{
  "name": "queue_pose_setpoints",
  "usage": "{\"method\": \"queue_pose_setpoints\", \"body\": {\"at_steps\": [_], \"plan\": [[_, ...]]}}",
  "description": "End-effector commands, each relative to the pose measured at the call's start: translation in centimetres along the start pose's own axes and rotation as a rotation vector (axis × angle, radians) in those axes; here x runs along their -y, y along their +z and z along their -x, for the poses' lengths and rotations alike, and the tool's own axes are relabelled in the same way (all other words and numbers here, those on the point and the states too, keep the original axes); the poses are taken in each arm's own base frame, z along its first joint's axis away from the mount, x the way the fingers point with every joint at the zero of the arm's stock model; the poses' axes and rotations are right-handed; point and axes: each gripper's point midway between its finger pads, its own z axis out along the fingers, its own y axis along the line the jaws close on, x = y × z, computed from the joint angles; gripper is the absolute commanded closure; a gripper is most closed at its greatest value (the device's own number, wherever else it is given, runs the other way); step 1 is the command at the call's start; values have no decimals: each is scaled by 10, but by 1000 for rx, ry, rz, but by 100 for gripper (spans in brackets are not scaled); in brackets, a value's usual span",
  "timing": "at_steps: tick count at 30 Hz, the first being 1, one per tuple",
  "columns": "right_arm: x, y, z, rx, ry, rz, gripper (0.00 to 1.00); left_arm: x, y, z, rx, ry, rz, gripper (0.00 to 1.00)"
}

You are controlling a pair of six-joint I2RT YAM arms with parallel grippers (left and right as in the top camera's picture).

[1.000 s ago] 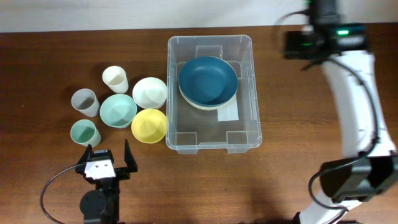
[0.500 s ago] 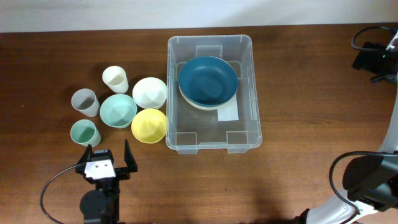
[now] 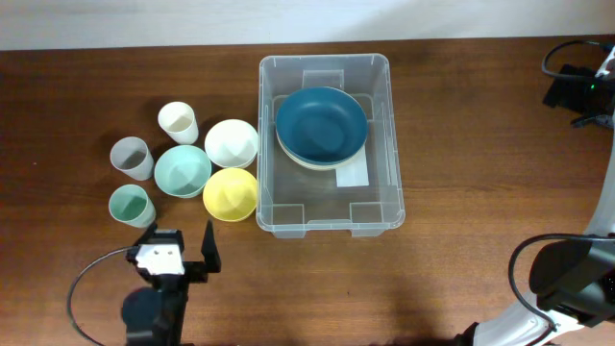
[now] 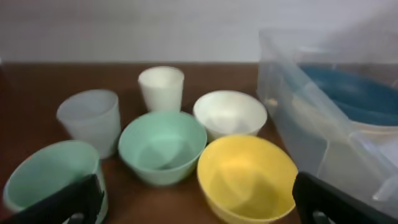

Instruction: Pack container

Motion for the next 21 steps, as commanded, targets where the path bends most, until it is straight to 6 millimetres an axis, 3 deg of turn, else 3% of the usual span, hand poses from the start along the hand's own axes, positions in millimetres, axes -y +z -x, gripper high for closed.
{"method": "queue_pose_setpoints", "body": {"at_steps": [1, 6, 10, 16, 21], "plan": [[0, -10, 5, 26, 16, 11, 1, -15, -7, 51, -36, -40, 99, 0], [0, -10, 5, 26, 16, 11, 1, -18, 15, 102, -177, -6, 114, 1], [0, -10, 5, 26, 16, 11, 1, -2, 45, 139, -241, -18, 21, 0], [0, -10, 5, 26, 16, 11, 1, 0, 80, 144, -260, -22, -1, 0], [0, -10, 5, 26, 16, 11, 1, -38, 98, 124, -309, -97, 216, 2]]}}
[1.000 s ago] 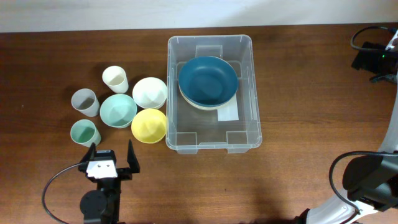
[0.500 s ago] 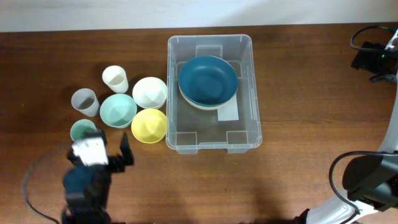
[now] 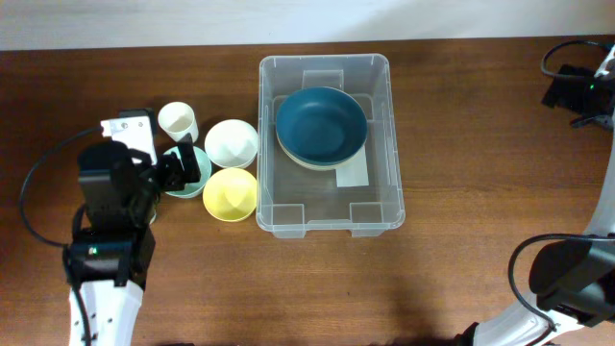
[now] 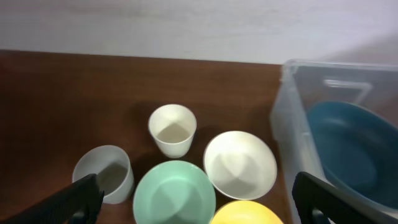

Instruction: Pack container

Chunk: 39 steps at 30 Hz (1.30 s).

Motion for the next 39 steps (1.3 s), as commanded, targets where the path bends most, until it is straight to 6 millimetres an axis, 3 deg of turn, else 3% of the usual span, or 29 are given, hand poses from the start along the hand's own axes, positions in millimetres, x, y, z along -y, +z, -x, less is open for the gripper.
{"method": "queue_pose_setpoints", "body": {"at_steps": [1, 3, 6, 13, 17, 19, 23, 26, 29, 33, 36, 39], "plan": [[2, -10, 5, 29, 17, 0, 1, -35, 15, -8, -42, -105, 172, 4], [2, -10, 5, 29, 16, 0, 1, -49, 25, -20, -87, -145, 200, 10], [2, -10, 5, 29, 16, 0, 1, -83, 40, -40, -166, -270, 258, 11], [2, -10, 5, 29, 16, 0, 1, -145, 69, -61, -252, -426, 305, 11], [2, -10, 5, 29, 16, 0, 1, -153, 85, -85, -319, -447, 316, 11], [2, -10, 5, 29, 16, 0, 1, -142, 89, -96, -368, -468, 257, 11], [2, -10, 5, 29, 16, 0, 1, -127, 67, -115, -480, -501, 232, 3], [2, -10, 5, 29, 16, 0, 1, -121, 41, -113, -501, -523, 245, 1], [2, -10, 5, 29, 16, 0, 1, -124, 3, -105, -473, -607, 356, 1], [2, -10, 5, 29, 16, 0, 1, -133, -35, -111, -474, -671, 511, 0], [2, -10, 5, 29, 16, 0, 1, -128, -44, -124, -527, -700, 530, 10], [2, -10, 5, 29, 16, 0, 1, -135, -37, -140, -530, -718, 564, 11]]}}
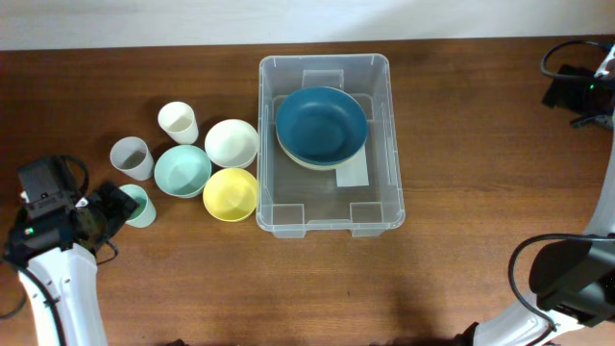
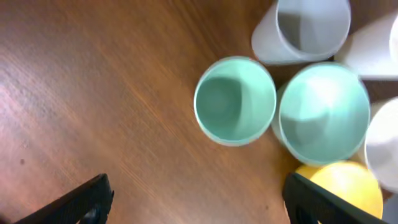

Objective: Pack container
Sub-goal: 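Move the left gripper down and grasp the mint cup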

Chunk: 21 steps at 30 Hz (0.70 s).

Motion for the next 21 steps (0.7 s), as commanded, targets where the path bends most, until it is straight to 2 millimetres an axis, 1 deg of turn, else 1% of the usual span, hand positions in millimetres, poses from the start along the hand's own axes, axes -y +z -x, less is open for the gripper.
{"method": "queue_pose_setpoints", "body": {"at_steps": [1, 4, 8, 9, 11, 12, 16, 17, 21], "plan": [[2, -10, 5, 29, 16, 0, 1, -16, 17, 1, 26, -74, 59, 11], [2, -10, 5, 29, 16, 0, 1, -18, 25, 10, 62, -104, 40, 11], [2, -10, 5, 29, 16, 0, 1, -19, 36, 8, 50, -108, 37, 11], [2, -10, 5, 29, 16, 0, 1, -19, 39, 7, 41, -108, 43, 17], [2, -10, 5, 29, 16, 0, 1, -19, 52, 7, 19, -107, 53, 23], [2, -10, 5, 29, 16, 0, 1, -17, 61, 4, -10, -105, 51, 25], [2, -10, 5, 29, 16, 0, 1, -18, 87, -3, -74, -102, 76, 25], [2, -10, 5, 29, 16, 0, 1, -18, 97, -7, -102, -101, 83, 25], [2, -10, 5, 29, 16, 0, 1, -12, 113, -21, -183, -104, 55, 28]]}}
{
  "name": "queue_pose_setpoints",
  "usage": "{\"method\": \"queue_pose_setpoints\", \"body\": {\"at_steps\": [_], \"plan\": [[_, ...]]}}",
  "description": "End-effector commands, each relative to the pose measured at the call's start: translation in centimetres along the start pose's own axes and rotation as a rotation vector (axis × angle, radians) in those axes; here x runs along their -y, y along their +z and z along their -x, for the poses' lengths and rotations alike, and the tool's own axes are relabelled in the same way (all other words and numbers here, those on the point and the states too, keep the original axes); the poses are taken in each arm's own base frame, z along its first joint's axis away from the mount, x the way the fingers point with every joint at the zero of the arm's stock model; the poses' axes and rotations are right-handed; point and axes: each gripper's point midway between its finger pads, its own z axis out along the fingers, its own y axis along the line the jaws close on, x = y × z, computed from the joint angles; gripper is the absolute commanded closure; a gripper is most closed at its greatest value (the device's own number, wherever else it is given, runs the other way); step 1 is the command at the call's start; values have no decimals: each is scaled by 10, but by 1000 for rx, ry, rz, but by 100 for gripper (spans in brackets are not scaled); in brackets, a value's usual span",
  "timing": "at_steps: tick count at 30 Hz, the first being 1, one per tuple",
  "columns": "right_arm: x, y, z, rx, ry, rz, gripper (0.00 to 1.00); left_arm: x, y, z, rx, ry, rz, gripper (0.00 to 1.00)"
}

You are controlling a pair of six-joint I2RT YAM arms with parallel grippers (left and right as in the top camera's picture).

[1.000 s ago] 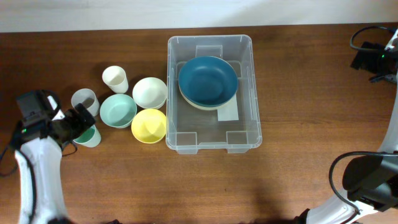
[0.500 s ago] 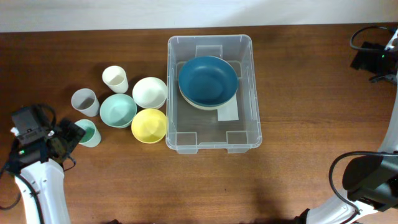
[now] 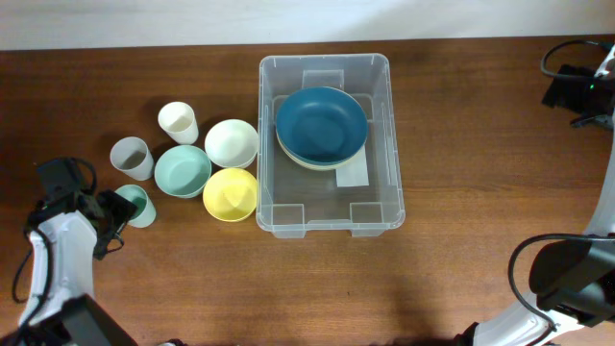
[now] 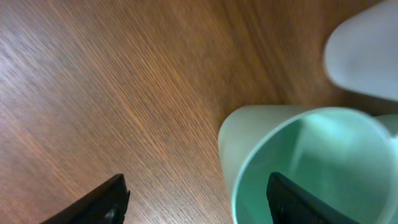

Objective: Pack container
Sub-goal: 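Move the left gripper down and grasp the mint cup, then carry the mint cup right and lower it into the container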

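Observation:
The clear plastic container [image 3: 384,144] holds a dark blue bowl [image 3: 321,126] stacked on a pale one. Left of it stand a white cup [image 3: 178,122], a grey cup [image 3: 131,158], a white bowl [image 3: 231,143], a mint bowl [image 3: 183,171], a yellow bowl [image 3: 231,193] and a mint cup [image 3: 137,205]. My left gripper [image 3: 113,211] is open and low at the mint cup [image 4: 311,162]. In the left wrist view that gripper [image 4: 198,193] has its right finger inside the rim and its left finger [image 4: 102,202] over bare wood. The right arm [image 3: 577,88] stays at the far right edge, its fingers indistinct.
The grey cup [image 4: 364,56] stands just behind the mint cup, and the mint bowl touches it on the right. A white label lies on the container's floor [image 3: 354,174]. Brown table [image 3: 461,269] stretches in front and to the right.
My left gripper has dropped and closed in on the mint cup. It looked down on the cups from above; now one finger is inside the rim.
My left gripper first stood open at the table's front, facing the cups and bowls. Then it was high over the cups at the left. Later it hung left of the mint cup, looking down. Now it straddles that cup's wall. Nothing else has moved.

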Motion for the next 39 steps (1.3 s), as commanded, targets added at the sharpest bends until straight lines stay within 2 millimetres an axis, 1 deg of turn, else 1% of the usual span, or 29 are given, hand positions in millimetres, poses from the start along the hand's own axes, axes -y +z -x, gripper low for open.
{"method": "queue_pose_setpoints", "body": {"at_steps": [1, 2, 3, 4, 6, 8, 12, 14, 17, 19, 20, 22, 23, 25, 27, 28, 29, 30, 31, 32, 34, 35, 36, 37, 39], "plan": [[2, -10, 5, 29, 16, 0, 1, 4, 17, -13, -74, -9, -23, 30], [2, -10, 5, 29, 16, 0, 1, 4, 18, -12, -75, -9, -23, 38], [2, -10, 5, 29, 16, 0, 1, 4, 20, -13, -79, -9, -20, 50], [2, -10, 5, 29, 16, 0, 1, 3, 22, -14, -83, -9, -18, 67], [2, -10, 5, 29, 16, 0, 1, 4, 21, -13, -81, -9, -19, 89], [2, -10, 5, 29, 16, 0, 1, 5, 21, -11, -74, -9, -21, 99], [2, -10, 5, 29, 16, 0, 1, 7, 12, -1, -48, -11, -26, 99], [2, -10, 5, 29, 16, 0, 1, 8, -3, 9, -13, -12, -26, 99], [2, -10, 5, 29, 16, 0, 1, 16, -35, 23, 43, -5, -60, 99], [2, -10, 5, 29, 16, 0, 1, 22, -62, 32, 98, 4, -99, 99], [2, -10, 5, 29, 16, 0, 1, 33, -82, 35, 142, 63, -152, 99], [2, -10, 5, 29, 16, 0, 1, 56, -108, 32, 187, 163, -251, 99], [2, -10, 5, 29, 16, 0, 1, 71, -123, 27, 207, 226, -320, 99], [2, -10, 5, 29, 16, 0, 1, 112, -156, 9, 240, 378, -510, 99], [2, -10, 5, 29, 16, 0, 1, 147, -186, -11, 266, 486, -675, 99], [2, -10, 5, 29, 16, 0, 1, 161, -198, -21, 277, 529, -734, 99], [2, -10, 5, 29, 16, 0, 1, 180, -211, -34, 294, 588, -801, 99], [2, -10, 5, 29, 16, 0, 1, 194, -221, -47, 302, 636, -850, 99], [2, -10, 5, 29, 16, 0, 1, 215, -232, -69, 304, 706, -913, 99], [2, -10, 5, 29, 16, 0, 1, 231, -240, -89, 299, 765, -963, 99], [2, -10, 5, 29, 16, 0, 1, 255, -250, -121, 299, 864, -1038, 99], [2, -10, 5, 29, 16, 0, 1, 270, -254, -142, 309, 934, -1076, 99], [2, -10, 5, 29, 16, 0, 1, 280, -255, -157, 322, 985, -1090, 99], [2, -10, 5, 29, 16, 0, 1, 286, -254, -166, 330, 1013, -1096, 99], [2, -10, 5, 29, 16, 0, 1, 300, -247, -192, 333, 1094, -1101, 99]]}}
